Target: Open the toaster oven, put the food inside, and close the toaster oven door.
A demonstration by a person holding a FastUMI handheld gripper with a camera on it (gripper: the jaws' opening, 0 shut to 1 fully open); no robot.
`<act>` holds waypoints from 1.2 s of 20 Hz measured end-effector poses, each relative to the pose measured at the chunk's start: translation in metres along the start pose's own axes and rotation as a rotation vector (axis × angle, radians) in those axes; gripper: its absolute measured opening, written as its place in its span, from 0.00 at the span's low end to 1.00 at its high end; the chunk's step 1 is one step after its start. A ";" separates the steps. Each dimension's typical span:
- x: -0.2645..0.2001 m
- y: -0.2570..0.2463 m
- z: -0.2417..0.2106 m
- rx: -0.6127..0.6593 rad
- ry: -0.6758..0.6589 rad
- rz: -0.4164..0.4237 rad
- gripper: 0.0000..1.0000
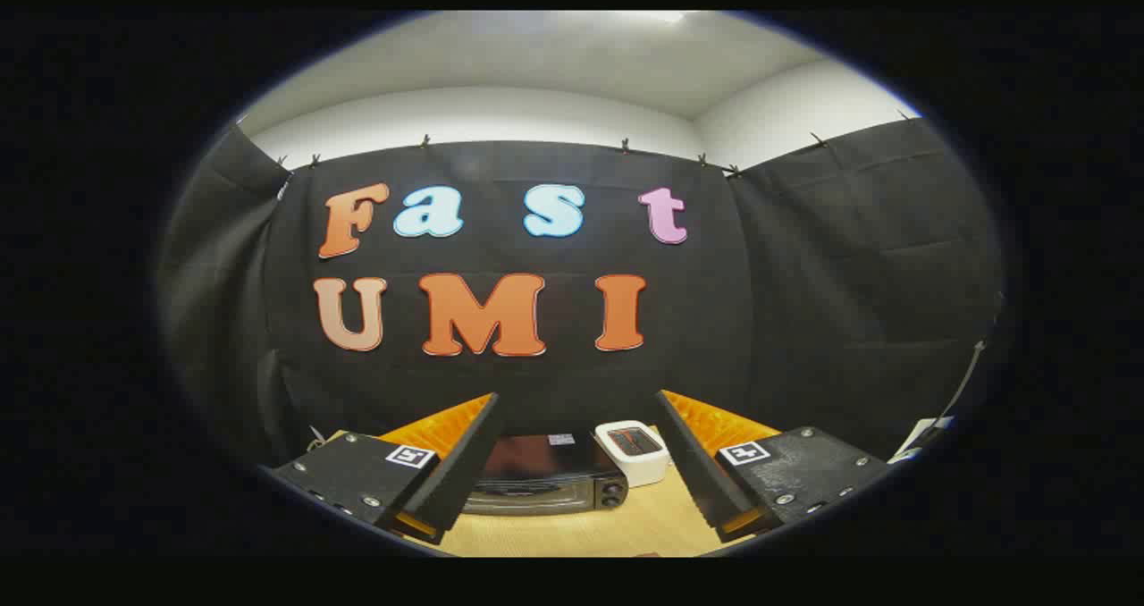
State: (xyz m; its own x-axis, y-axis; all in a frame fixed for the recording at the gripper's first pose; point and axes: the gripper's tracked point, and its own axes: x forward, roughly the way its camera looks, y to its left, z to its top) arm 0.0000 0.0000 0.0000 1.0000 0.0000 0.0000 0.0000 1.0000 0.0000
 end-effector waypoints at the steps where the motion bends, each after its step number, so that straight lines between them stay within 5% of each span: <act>1: -0.001 -0.002 0.001 0.002 -0.001 -0.001 0.99; 13: 0.001 -0.025 0.006 -0.012 -0.008 -0.028 0.99; 24: 0.024 -0.007 -0.013 -0.009 0.020 0.031 0.99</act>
State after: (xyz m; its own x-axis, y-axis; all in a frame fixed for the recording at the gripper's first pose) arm 0.0244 -0.0073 -0.0127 0.9993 0.0308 -0.0204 -0.0310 0.9995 -0.0090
